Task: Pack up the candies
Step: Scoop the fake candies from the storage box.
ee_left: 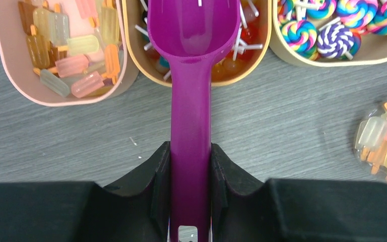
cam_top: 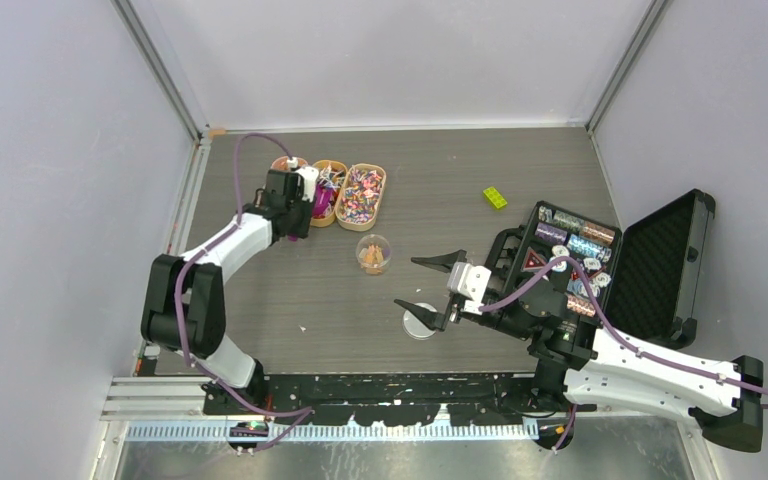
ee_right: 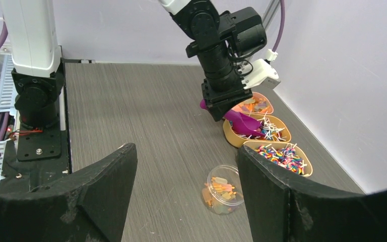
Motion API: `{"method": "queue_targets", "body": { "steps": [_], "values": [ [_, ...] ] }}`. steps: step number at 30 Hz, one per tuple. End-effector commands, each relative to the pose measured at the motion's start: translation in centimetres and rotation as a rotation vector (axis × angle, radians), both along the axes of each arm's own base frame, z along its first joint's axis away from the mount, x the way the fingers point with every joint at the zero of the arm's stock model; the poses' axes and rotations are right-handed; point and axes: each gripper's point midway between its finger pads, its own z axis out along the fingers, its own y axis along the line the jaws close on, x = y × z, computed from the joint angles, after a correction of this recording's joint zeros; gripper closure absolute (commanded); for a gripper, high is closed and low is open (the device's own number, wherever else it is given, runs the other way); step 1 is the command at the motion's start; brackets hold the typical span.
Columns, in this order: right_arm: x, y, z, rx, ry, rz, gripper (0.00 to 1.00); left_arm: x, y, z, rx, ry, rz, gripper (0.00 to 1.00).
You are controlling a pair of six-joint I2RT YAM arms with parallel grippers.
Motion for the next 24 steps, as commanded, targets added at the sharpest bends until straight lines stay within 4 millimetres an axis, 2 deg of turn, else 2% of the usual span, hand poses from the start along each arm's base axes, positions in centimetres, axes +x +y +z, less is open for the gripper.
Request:
{"method": "queue_targets", "body": {
  "steps": [1,12,24],
  "values": [
    [-0.4,0.0,1.4,0.052,-0.021,0.016,0.23,0.6,0.2,1.8,-0.036,-0.125,0.029,1.0],
    [-0.4,-0.3,1.3,0.056,-0.013,0.012,0.23,0.7,0.4,2.3,-0.051,-0.236,0.029,1.0],
    [-0.5,-0.4,1.4,0.061,-0.006,0.01,0.23,0.2,0.5,7.0,-0.084,-0.386,0.022,1.0]
  ]
}}
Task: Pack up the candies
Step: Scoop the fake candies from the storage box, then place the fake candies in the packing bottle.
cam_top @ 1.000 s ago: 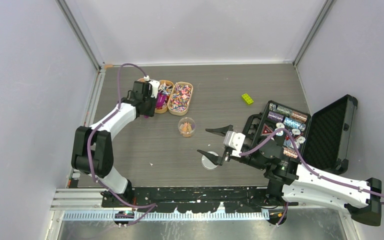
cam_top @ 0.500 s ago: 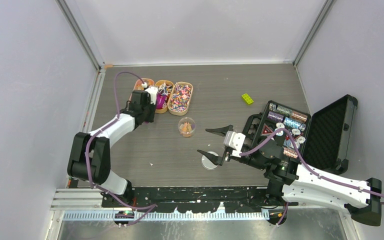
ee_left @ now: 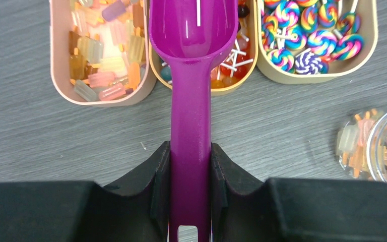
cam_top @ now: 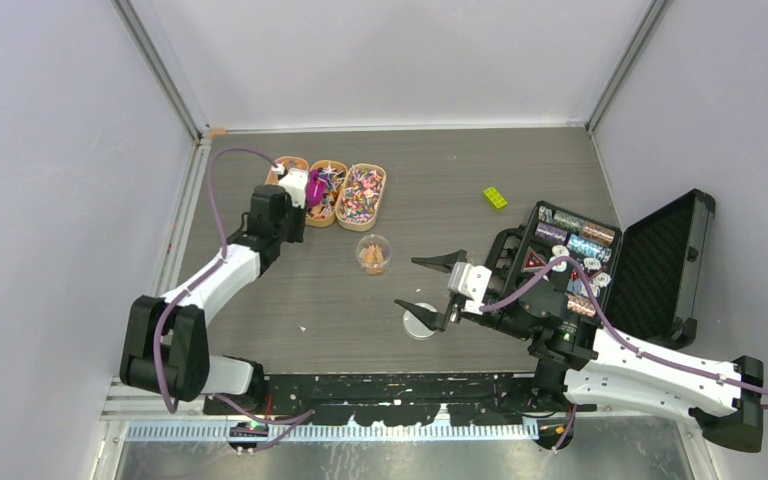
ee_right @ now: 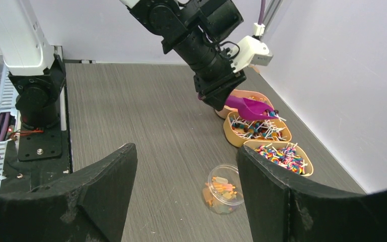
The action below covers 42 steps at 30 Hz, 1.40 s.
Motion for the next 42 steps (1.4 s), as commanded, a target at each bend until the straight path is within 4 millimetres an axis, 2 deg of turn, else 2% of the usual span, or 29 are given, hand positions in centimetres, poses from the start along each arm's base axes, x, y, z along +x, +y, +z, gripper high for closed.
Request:
{"method": "queue_targets", "body": {
  "steps": [1,4,12,16,22,28,34,42],
  "values": [
    [-0.4,-0.4,1.4,0.059,-0.01,0.008,0.23,1.3,0.1,4.9,-0.026,-0.16,0.008,1.0],
    [-0.5,-0.4,1.6,0.063,-0.007,0.009,0.23,1.0,0.0,6.6,-0.042,-0.184,0.006,1.0],
    [-0.7,-0.5,2.1,0.092,0.021,0.017,0.23,-1.3,-0.3,11.2,-0.083,-0.214,-0.026,1.0],
    [-0.8,-0.4,2.1,0.116,0.034,0.025,0.23,-2.9,-1.6,13.0,-0.143,-0.206,-0.099,1.0],
    [-0.9,-0.5,2.1,0.118,0.05,0.025,0.23,-5.1,-2.2,15.5,-0.174,-0.207,-0.151,1.0],
    [-0.6,-1.3,2.1,0.109,0.058,-0.008,0.23,-7.8,-2.3,16.5,-0.179,-0.136,-0.185,1.0],
    [0.4,-3.0,1.5,0.099,0.055,-0.097,0.23,-10.4,-2.9,17.1,-0.165,-0.062,-0.275,1.0],
    [0.5,-4.3,0.9,0.058,0.03,-0.132,0.23,-13.4,-4.6,16.3,-0.122,0.042,-0.425,1.0]
  ]
}}
